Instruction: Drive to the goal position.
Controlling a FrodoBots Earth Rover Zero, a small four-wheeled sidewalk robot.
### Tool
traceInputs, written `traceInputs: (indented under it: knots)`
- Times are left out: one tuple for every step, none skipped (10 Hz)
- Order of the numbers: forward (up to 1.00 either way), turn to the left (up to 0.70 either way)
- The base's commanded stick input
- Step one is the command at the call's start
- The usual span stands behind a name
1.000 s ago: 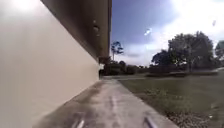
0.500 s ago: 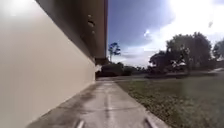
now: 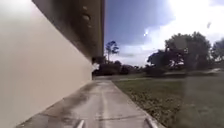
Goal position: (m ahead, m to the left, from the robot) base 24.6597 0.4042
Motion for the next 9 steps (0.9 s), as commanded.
traceInputs:
  knots:
    - [0.70, 0.35]
    - [0.70, 0.35]
    - [0.70, 0.27]
    - [0.70, 0.00]
    - [0.70, 0.00]
    - [0.70, 0.00]
    - [0.70, 0.00]
    - [0.70, 0.00]
    - [0.70, 0.00]
